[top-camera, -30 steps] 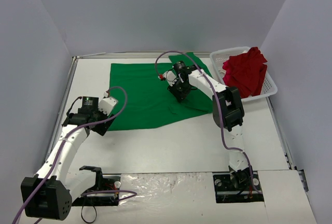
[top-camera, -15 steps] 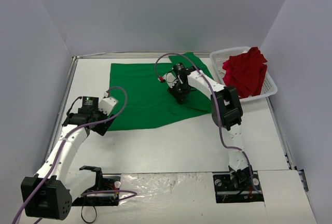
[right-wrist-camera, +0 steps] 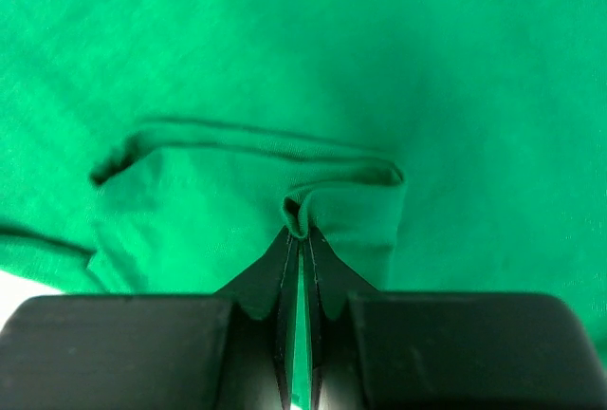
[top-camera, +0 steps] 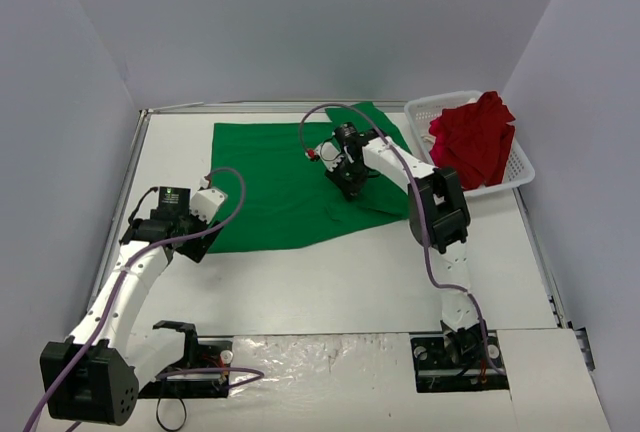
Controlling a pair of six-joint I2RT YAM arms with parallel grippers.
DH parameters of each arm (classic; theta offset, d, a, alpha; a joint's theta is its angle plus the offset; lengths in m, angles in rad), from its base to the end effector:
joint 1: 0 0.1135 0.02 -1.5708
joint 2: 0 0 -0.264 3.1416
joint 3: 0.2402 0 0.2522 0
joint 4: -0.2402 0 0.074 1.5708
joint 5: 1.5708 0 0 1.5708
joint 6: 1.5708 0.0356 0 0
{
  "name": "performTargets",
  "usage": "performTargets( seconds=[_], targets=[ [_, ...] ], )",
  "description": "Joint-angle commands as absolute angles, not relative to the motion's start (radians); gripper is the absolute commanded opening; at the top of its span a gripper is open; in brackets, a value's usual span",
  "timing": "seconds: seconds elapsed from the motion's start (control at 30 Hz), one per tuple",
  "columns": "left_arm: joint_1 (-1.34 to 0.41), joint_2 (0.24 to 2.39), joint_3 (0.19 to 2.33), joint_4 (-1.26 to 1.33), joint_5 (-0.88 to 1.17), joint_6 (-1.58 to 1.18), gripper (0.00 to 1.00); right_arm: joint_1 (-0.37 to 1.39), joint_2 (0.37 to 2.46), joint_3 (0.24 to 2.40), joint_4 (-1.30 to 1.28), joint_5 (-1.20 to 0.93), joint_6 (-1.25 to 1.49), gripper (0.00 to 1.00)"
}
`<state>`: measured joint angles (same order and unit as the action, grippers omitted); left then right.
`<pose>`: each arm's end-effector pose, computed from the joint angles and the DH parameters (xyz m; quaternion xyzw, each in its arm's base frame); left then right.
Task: Fold and stack the t-shirts
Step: Flatten out the tshirt
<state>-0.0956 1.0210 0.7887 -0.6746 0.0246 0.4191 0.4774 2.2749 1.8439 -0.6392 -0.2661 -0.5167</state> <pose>0.2008 -0.0201 0.2543 0.2445 0.9132 0.0410 0.3235 0.4314 0.2337 0.1718 -0.4868 0.8284 0.1237 0.2480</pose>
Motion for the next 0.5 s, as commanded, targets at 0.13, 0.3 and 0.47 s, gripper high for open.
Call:
performTargets(
  seconds=[0.13, 0.3, 0.47],
  targets=[
    [-0.089, 1.028, 0.825, -0.684, 0.011, 0.428, 0.71, 0.474, 2.03, 1.789, -0.718, -0.245, -0.5, 0.0],
    [-0.094, 1.02, 0.848, -0.701, 0.038, 0.46, 0.7, 0.476, 1.889, 1.712, -0.738, -0.264, -0.483, 0.0],
    [-0.094, 1.015, 0.871, -0.713, 0.061, 0.514, 0.73, 0.476, 1.769, 1.557, -0.742, -0.262, -0.483, 0.0]
  ],
)
